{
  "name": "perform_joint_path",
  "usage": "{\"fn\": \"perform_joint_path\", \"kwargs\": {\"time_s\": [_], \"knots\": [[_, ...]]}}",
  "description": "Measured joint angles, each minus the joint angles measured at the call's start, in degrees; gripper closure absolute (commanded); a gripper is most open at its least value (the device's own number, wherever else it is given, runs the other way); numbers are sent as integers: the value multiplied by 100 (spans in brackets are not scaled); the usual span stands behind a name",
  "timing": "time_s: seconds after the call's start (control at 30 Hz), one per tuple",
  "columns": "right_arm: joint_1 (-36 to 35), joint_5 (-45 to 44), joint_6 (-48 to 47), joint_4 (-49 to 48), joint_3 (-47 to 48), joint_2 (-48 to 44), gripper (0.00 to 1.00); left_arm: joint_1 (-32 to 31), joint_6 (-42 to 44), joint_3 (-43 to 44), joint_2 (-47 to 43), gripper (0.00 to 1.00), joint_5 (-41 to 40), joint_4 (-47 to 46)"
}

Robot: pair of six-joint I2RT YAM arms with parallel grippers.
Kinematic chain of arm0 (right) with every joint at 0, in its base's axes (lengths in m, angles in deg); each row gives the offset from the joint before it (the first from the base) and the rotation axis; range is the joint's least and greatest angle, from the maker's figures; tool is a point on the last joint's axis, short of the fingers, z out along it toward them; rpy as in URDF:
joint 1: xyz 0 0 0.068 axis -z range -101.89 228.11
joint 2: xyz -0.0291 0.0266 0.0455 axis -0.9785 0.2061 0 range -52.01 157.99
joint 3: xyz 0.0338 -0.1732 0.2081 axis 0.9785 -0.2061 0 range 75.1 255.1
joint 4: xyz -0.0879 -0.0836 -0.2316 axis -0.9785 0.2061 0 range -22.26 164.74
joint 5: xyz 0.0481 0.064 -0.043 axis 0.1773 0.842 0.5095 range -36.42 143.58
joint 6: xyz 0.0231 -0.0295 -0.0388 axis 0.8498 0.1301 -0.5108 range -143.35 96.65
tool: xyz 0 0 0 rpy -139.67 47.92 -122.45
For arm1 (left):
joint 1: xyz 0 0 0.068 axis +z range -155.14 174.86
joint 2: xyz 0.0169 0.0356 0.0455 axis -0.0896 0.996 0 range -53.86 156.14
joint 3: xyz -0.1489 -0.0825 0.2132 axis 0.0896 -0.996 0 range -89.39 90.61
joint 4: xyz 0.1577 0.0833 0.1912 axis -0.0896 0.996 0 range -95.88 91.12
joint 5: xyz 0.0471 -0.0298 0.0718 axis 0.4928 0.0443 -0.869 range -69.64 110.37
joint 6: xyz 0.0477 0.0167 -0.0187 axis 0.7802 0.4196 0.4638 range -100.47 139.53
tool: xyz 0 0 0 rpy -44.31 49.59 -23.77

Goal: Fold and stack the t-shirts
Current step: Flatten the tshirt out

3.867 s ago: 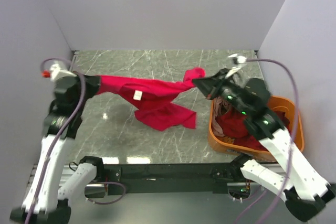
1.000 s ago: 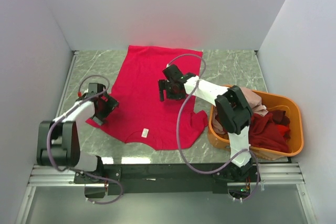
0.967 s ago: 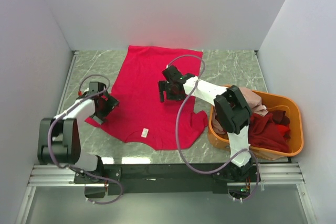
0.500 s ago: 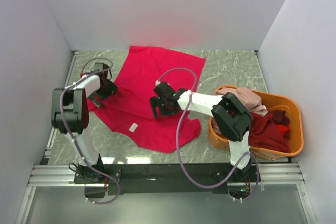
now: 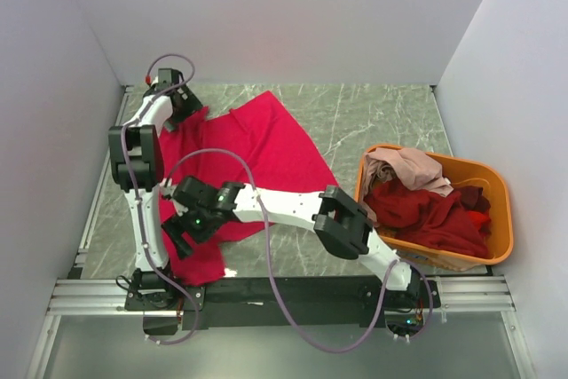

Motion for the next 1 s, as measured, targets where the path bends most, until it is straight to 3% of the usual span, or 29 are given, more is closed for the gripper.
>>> {"fn": "perform_joint_path", "kwargs": {"time_s": [0.13,0.27,0.43,0.57,0.77,1.0], "knots": [[273,11,-120,107,96,-63,12,-22,284,481,260,0,540,-186],[855,-144,-4,-74,-883,-916,12,-57,446,402,103,1,557,-149],[2072,-634,157,-173,-1613,-1902,11,-72,446,-485,-855,0,398,-42],[3023,-1209,199,-223,-1665,-2079,11,-79,170,-1528,-2103,0,164,-42],[3560,-1698,105,-76,-955,-1207,11,-129,-319,-3847,-4098,1,4,-271],[3657,-1871,-149,96,1080,612,11,-168,-560,-5038,-4236,1,-116,-221]]}}
